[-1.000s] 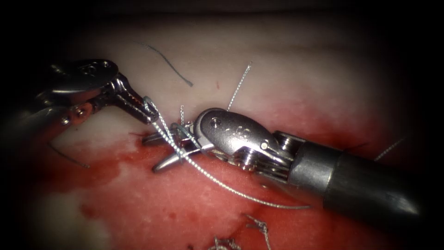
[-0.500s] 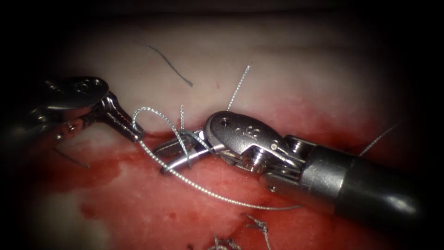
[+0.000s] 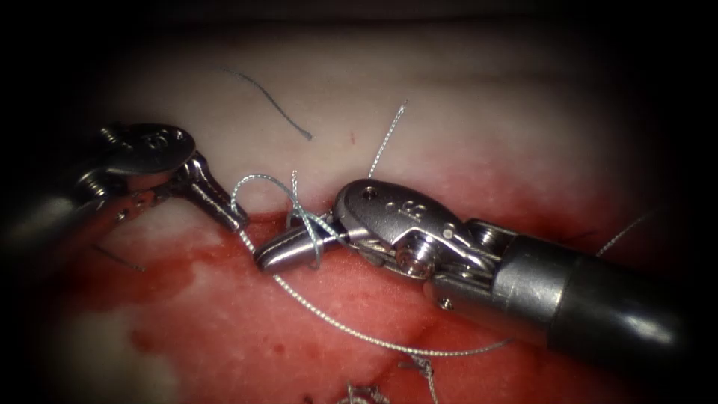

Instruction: Wound Closure

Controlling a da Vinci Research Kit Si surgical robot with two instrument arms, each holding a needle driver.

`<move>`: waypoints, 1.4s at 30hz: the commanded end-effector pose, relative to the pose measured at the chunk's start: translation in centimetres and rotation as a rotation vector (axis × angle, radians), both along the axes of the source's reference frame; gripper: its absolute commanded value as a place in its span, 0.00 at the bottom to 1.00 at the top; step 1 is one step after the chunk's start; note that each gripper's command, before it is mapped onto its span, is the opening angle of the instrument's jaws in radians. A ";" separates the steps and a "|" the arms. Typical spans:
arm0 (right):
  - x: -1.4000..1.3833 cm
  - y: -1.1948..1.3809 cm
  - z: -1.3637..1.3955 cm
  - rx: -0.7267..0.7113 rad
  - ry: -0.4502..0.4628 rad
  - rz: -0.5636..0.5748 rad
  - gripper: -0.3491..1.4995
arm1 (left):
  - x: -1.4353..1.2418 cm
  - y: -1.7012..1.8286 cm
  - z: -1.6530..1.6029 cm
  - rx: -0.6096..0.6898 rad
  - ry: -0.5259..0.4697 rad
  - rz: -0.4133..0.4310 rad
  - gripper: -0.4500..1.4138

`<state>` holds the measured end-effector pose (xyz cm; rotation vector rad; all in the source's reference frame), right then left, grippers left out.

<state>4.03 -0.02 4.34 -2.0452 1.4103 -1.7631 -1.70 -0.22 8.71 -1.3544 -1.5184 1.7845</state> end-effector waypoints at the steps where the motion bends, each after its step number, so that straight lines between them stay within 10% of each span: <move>1: 0.08 0.12 -0.12 0.033 0.022 0.009 0.14 | -0.04 0.15 -0.06 0.004 -0.006 -0.007 0.00; 17: 0.07 0.24 -0.22 0.149 0.120 0.122 0.62 | -0.32 -0.06 0.21 0.058 0.062 0.059 0.00; 23: 0.08 0.30 -0.19 0.164 0.047 0.240 0.54 | -0.45 -0.05 0.20 0.086 0.047 0.047 0.00; 33: -0.07 0.38 -0.13 0.123 -0.152 0.405 0.00 | -0.49 -0.04 0.20 0.102 0.044 0.042 0.00; 42: -0.14 0.34 -0.16 0.148 -0.299 0.547 0.00 | -0.51 -0.07 0.25 0.109 0.041 0.040 0.00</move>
